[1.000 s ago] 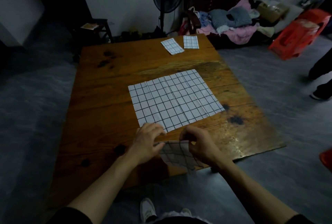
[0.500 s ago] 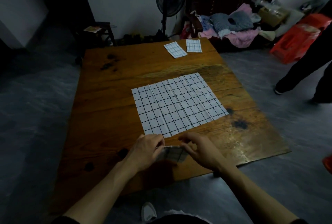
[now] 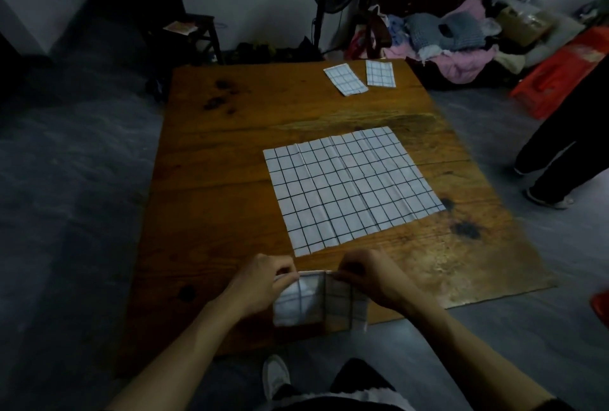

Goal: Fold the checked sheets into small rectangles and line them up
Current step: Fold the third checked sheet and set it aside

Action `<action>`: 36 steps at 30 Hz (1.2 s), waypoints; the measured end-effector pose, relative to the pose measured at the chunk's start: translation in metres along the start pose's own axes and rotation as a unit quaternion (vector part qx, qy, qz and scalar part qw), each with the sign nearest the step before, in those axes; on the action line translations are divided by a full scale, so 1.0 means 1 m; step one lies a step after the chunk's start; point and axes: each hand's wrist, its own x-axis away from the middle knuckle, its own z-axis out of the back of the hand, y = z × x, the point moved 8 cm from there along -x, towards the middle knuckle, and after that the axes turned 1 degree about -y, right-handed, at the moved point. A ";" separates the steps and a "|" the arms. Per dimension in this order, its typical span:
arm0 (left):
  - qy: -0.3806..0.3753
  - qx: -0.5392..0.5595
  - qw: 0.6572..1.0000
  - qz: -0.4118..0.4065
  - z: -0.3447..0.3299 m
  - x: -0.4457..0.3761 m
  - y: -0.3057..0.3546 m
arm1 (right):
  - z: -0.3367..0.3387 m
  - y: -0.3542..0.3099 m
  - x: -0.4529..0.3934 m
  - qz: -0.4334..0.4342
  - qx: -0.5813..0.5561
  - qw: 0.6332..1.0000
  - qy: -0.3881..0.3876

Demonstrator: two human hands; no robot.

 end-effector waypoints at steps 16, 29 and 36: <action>0.088 -0.240 0.964 0.074 -0.054 -0.028 -0.032 | -0.076 0.059 -0.026 -0.069 0.105 0.992 -0.013; 0.044 -0.241 0.967 0.068 -0.064 -0.030 -0.050 | -0.095 0.080 -0.018 -0.026 0.142 0.989 -0.042; 0.085 -0.215 0.966 0.116 -0.040 -0.037 -0.057 | -0.067 0.084 -0.023 -0.055 0.125 0.990 0.019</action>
